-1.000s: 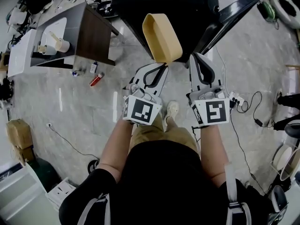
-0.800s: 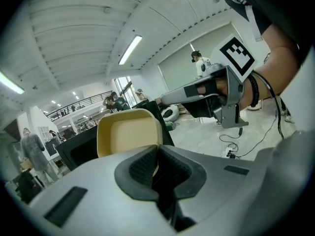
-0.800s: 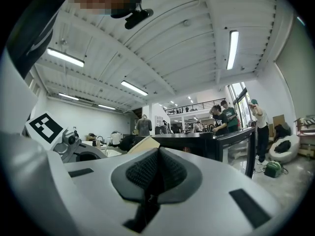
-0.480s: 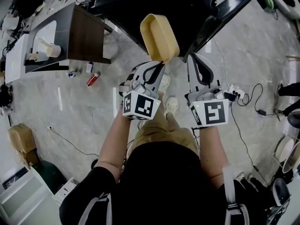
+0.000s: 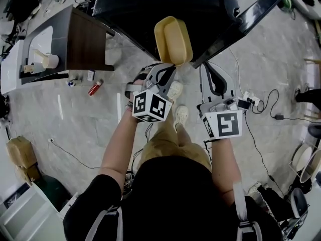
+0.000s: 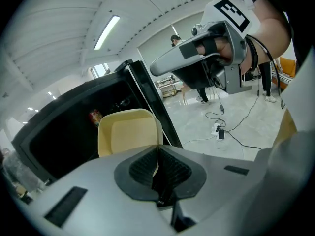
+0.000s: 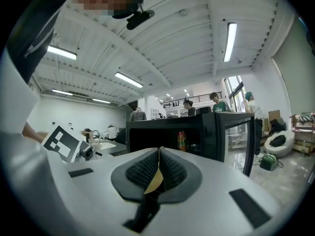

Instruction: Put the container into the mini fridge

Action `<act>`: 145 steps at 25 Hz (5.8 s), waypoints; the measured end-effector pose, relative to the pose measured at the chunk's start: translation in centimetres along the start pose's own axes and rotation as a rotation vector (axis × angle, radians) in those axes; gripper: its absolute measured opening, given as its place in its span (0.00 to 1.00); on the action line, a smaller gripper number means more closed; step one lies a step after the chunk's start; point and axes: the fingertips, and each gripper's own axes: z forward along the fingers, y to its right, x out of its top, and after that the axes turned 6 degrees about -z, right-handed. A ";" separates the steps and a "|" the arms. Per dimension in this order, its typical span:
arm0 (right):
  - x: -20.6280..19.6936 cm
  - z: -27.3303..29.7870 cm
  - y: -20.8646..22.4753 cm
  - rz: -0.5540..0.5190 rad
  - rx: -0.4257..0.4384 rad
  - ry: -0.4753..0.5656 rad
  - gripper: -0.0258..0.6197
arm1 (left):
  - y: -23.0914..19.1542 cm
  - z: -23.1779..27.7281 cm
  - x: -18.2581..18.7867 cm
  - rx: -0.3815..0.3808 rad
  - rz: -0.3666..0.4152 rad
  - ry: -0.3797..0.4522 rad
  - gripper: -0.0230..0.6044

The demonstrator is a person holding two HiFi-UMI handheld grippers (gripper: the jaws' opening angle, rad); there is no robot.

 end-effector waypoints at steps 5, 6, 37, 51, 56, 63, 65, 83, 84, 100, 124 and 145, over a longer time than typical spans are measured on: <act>-1.1 2.3 0.1 0.010 -0.008 -0.027 0.10 | -1.6 2.9 -1.8 -0.060 0.020 -0.046 0.08; -1.3 2.8 0.1 0.012 -0.010 -0.032 0.10 | -1.9 3.4 -2.2 -0.070 0.024 -0.053 0.08; -7.4 12.2 3.1 0.074 -0.055 -0.131 0.10 | -7.5 17.5 -8.5 -0.226 0.338 -0.235 0.08; -9.0 11.8 3.2 0.079 -0.071 -0.148 0.10 | -8.5 22.1 -8.5 -0.209 0.348 -0.273 0.08; -9.4 11.8 3.1 0.088 -0.075 -0.146 0.10 | -8.3 23.3 -8.8 -0.212 0.357 -0.289 0.08; -9.9 11.8 3.3 0.095 -0.085 -0.149 0.10 | -8.1 24.7 -9.9 -0.212 0.343 -0.309 0.08; -10.2 11.7 3.5 0.102 -0.091 -0.153 0.10 | -8.3 25.0 -10.0 -0.202 0.339 -0.308 0.08; -11.5 11.7 4.8 0.135 -0.121 -0.177 0.10 | -9.0 27.5 -9.3 -0.185 0.368 -0.269 0.08; -11.6 11.8 4.9 0.136 -0.122 -0.177 0.10 | -9.1 27.5 -9.2 -0.188 0.375 -0.264 0.08; -12.2 11.5 5.8 0.149 -0.139 -0.178 0.10 | -8.9 28.3 -8.6 -0.187 0.394 -0.221 0.09; -9.7 11.7 4.7 0.139 -0.120 -0.167 0.10 | -9.7 25.7 -7.4 -0.171 0.323 -0.182 0.20; 0.6 0.8 1.1 0.052 -0.075 -0.070 0.10 | -7.0 6.0 3.4 0.015 0.099 -0.030 0.20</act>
